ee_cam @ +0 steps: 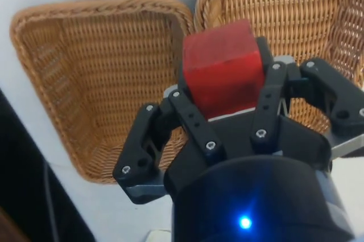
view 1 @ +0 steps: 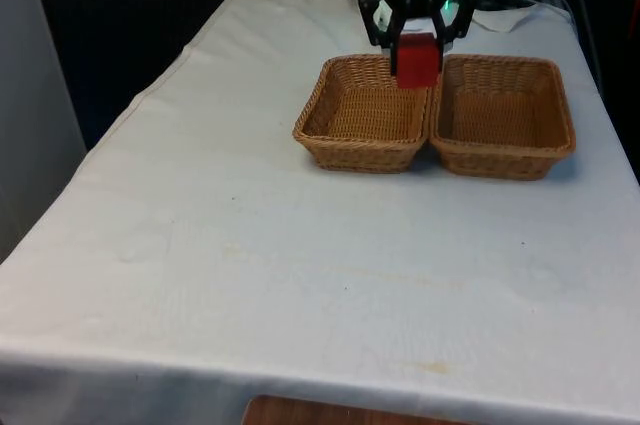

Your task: Pick up the red cube and place it into the right basket.

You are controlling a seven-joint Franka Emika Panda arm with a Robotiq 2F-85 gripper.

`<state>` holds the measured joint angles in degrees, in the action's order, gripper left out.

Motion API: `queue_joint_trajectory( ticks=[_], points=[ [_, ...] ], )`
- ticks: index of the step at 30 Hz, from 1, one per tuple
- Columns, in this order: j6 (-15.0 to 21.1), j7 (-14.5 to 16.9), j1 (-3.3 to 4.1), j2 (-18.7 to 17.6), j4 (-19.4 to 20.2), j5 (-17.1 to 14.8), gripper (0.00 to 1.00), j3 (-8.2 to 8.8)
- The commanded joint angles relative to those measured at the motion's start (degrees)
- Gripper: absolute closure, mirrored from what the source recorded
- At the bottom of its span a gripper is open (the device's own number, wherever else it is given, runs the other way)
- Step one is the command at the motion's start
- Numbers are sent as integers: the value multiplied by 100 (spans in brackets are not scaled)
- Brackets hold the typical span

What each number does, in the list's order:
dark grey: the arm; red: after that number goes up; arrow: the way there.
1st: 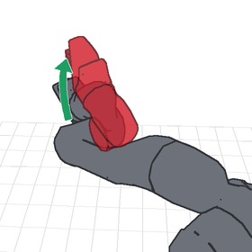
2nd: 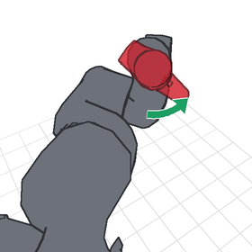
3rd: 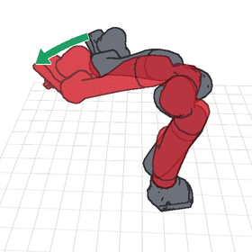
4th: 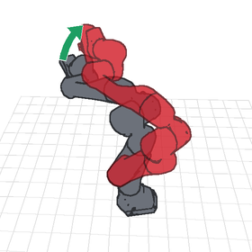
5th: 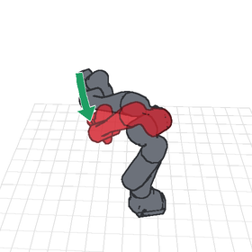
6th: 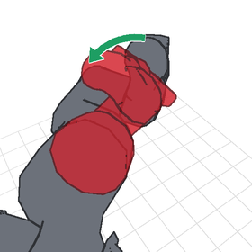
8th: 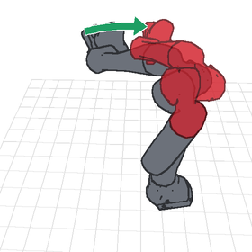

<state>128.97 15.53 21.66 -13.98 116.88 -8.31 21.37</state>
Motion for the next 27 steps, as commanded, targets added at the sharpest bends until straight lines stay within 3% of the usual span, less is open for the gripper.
queue_joint_trajectory(
  ticks=[1, 6, 7, 9, 16, 17, 18, 24, 25, 27],
  points=[
    [120, -109, 46, 46, 92, 120, 98, 29],
    [401, -292, 40, 160, 424, 361, 98, -52],
    [264, -201, 0, 120, 321, 258, 98, -74],
    [550, -332, 40, 195, 556, 407, 98, -80],
    [1197, -367, 34, 292, 1123, 418, 98, -166],
    [1146, -286, 0, 275, 1117, 338, 98, -195],
    [1346, -372, 34, 309, 1261, 418, 98, -183],
    [1839, -332, 17, 332, 1679, 367, 98, -229],
    [1742, -298, 0, 292, 1610, 338, 98, -241],
    [2074, -281, -6, 350, 1874, 327, 98, -246]
  ],
)
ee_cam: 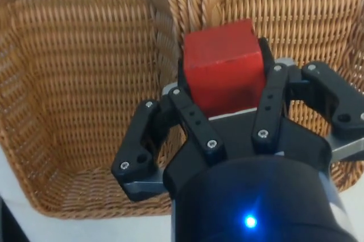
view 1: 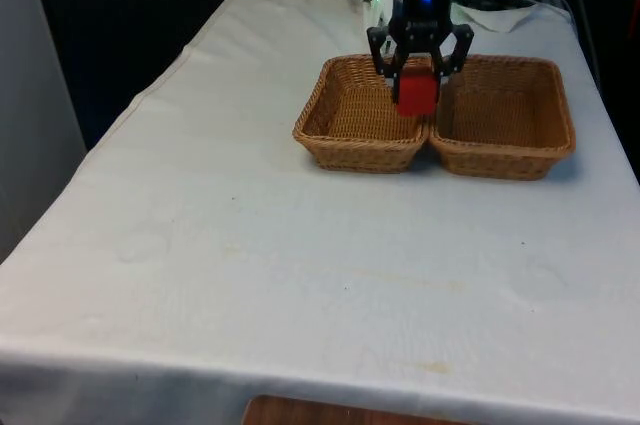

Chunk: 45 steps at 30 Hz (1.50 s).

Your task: Pick up the red cube and place it into the right basket.

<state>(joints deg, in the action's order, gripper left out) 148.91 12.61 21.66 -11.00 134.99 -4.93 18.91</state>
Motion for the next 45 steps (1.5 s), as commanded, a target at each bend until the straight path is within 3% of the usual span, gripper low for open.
queue_joint_trajectory(
  ticks=[1, 6, 7, 8, 16, 17, 18, 22, 25, 26, 27, 32, 34, 35, 36, 42, 43, 44, 45],
  points=[
    [155, 29, -11, 63, 126, -23, 98, -6],
    [573, 201, -86, 63, 470, -120, 98, 6],
    [521, 120, -57, 17, 430, -34, 98, 46],
    [647, 235, -103, 63, 533, -138, 98, 11],
    [1146, 539, -223, 63, 940, -264, 98, 69],
    [1060, 378, -160, 11, 882, -74, 98, 166],
    [1192, 579, -246, 69, 980, -292, 98, 74],
    [1398, 871, -315, 69, 1152, -527, 98, 92],
    [1524, 1071, -332, 57, 1249, -716, 98, 103],
    [1455, 934, -258, -34, 1186, -544, 98, 223],
    [1564, 1129, -338, 52, 1278, -773, 98, 109],
    [1782, 1335, -355, 0, 1432, -1003, 98, 92],
    [1816, 1341, -355, -17, 1444, -1014, 98, 97],
    [1799, 1226, -281, -120, 1421, -848, 98, 223],
    [1816, 1335, -355, -29, 1450, -1008, 98, 97],
    [1822, 1289, -338, -109, 1444, -968, 98, 132],
    [1805, 1220, -281, -178, 1421, -848, 98, 218],
    [1811, 1278, -332, -115, 1438, -951, 96, 143],
    [1811, 1278, -332, -115, 1438, -945, 90, 149]
  ],
)
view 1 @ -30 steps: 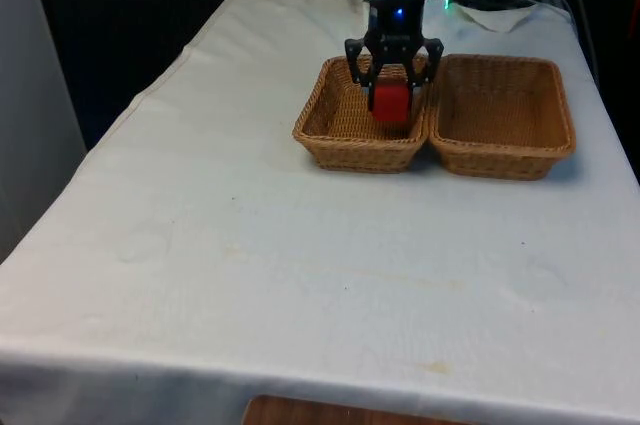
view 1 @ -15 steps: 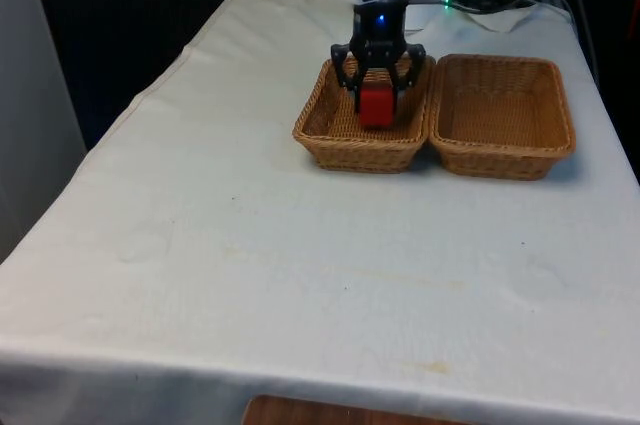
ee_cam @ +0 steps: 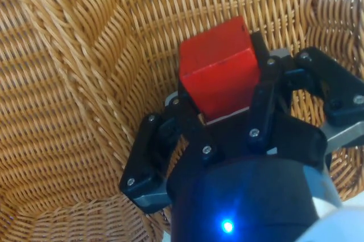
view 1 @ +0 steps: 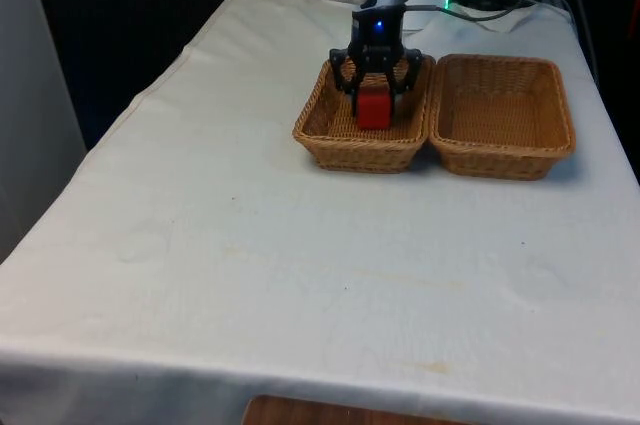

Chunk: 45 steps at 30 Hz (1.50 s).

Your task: Pick up the red cube and place it into the right basket.

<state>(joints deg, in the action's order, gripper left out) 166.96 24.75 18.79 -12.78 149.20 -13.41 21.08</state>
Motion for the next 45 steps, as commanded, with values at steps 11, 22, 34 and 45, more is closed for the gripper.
queue_joint_trajectory(
  ticks=[11, 22, 34, 45],
  points=[
    [-6, 40, -34, 52, 11, -69, 0, -40],
    [-195, -46, 11, 132, -97, 46, 0, 69],
    [-894, -149, 17, 550, -350, 172, 0, 223],
    [-1352, -212, 0, 911, -447, 332, 0, 275]
  ],
)
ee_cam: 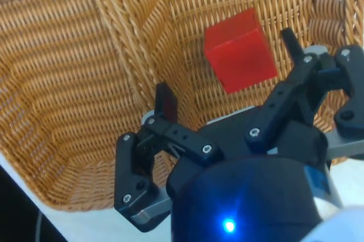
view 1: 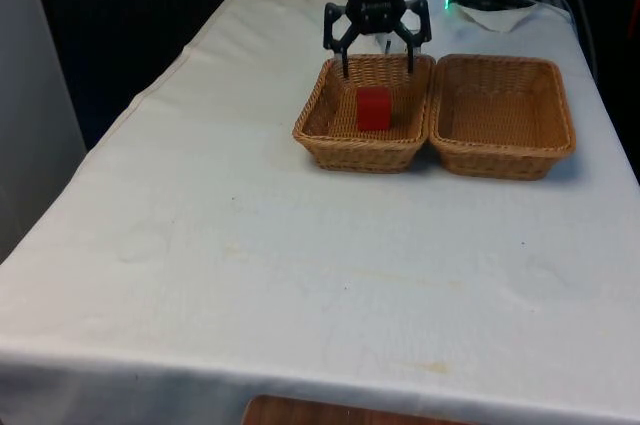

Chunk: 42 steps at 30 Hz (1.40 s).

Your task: Pick up the red cube and place it into the right basket.

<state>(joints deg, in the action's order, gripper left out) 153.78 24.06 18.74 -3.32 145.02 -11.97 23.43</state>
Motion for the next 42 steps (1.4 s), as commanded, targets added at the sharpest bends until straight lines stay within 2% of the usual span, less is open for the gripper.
queue_joint_trajectory(
  ticks=[1, 5, 6, 7, 14, 15, 16, 22, 23, 24, 25, 32, 33, 34, 40, 41, 42],
  points=[
    [-69, -160, 6, -6, -34, 229, 0, 40],
    [-223, -241, 0, 109, -74, 453, 0, 29],
    [-195, -126, 0, 143, -46, 298, 0, 6],
    [-252, -252, -6, 115, -80, 504, 0, 29],
    [-424, -315, -6, 149, -178, 779, 0, 34],
    [-378, -183, 0, 178, -149, 607, 0, 11],
    [-453, -321, -6, 143, -201, 808, 0, 34],
    [-716, -447, 6, 132, -395, 1049, 0, 17],
    [-636, -309, 6, 178, -321, 888, 0, 11],
    [-756, -470, 11, 132, -435, 1071, 0, 11],
    [-848, -516, 11, 132, -510, 1123, 0, 0],
    [-1186, -602, 23, 126, -854, 1186, 0, -46],
    [-1112, -493, 11, 160, -779, 1083, 0, -52],
    [-1238, -636, 29, 132, -911, 1197, 0, -57],
    [-1616, -900, 34, 195, -1266, 1261, 0, -166],
    [-1656, -928, 34, 206, -1306, 1266, 0, -178],
    [-1604, -808, 23, 189, -1283, 1146, 0, -183]
  ],
)
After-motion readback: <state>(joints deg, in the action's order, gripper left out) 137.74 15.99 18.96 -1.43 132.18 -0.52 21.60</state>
